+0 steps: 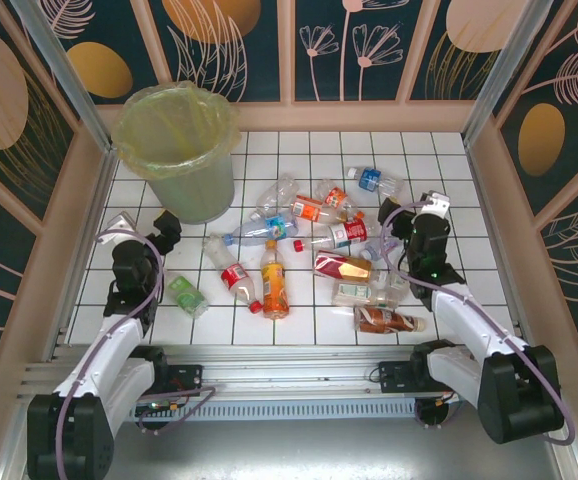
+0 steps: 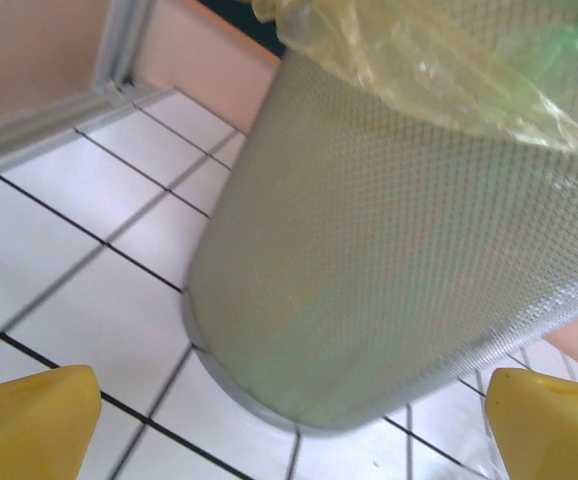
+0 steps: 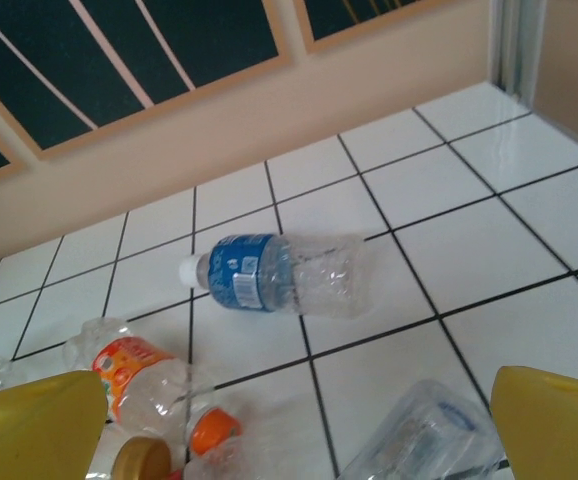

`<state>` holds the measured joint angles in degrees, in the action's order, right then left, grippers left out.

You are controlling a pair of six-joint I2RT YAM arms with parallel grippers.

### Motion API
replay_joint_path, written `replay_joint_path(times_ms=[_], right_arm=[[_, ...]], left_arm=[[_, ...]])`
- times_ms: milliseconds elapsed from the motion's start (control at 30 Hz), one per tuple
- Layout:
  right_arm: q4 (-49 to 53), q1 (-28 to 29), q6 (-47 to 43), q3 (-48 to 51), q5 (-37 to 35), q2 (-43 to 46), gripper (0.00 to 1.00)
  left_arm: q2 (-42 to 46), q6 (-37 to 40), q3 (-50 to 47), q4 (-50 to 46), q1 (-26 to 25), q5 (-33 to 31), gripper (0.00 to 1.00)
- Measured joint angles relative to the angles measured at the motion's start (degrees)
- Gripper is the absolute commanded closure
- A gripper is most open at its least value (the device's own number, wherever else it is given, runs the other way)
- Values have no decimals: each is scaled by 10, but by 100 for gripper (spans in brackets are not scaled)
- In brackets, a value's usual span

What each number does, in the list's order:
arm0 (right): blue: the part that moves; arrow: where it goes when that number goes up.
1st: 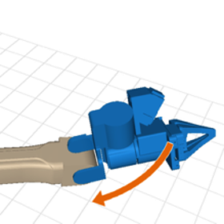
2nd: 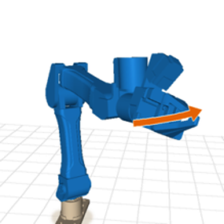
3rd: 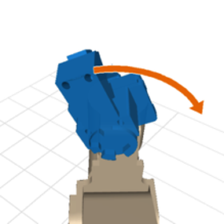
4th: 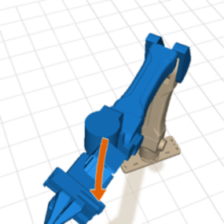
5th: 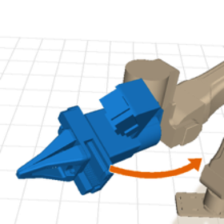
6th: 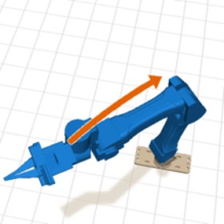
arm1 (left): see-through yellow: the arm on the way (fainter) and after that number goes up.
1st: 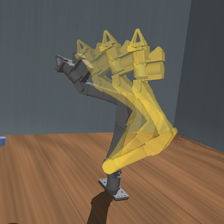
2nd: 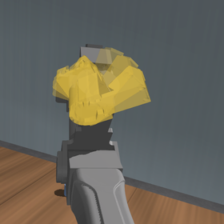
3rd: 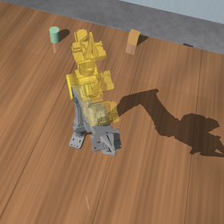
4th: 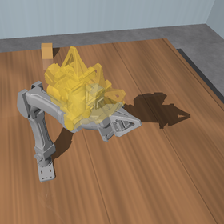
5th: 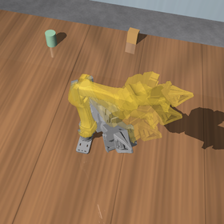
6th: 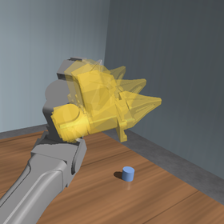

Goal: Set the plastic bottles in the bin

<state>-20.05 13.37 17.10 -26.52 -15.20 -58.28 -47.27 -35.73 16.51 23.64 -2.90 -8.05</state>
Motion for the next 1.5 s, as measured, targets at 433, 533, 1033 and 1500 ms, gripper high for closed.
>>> replay_joint_path(times_ms=[433,533,1033,1500], right_arm=[[113,41,7,-86,98,-7,1],[136,52,-3,-105,123,-10,1],[247,102,-57,-191,200,-49,2],[338,169,-119,-268,202,-142,13]], left_arm=[[14,-58,33,-77,0,222,1],[8,-62,50,-85,0,269,1],[-37,-65,130,-91,-30,376,1],[-151,7,275,-132,-91,438,1]])
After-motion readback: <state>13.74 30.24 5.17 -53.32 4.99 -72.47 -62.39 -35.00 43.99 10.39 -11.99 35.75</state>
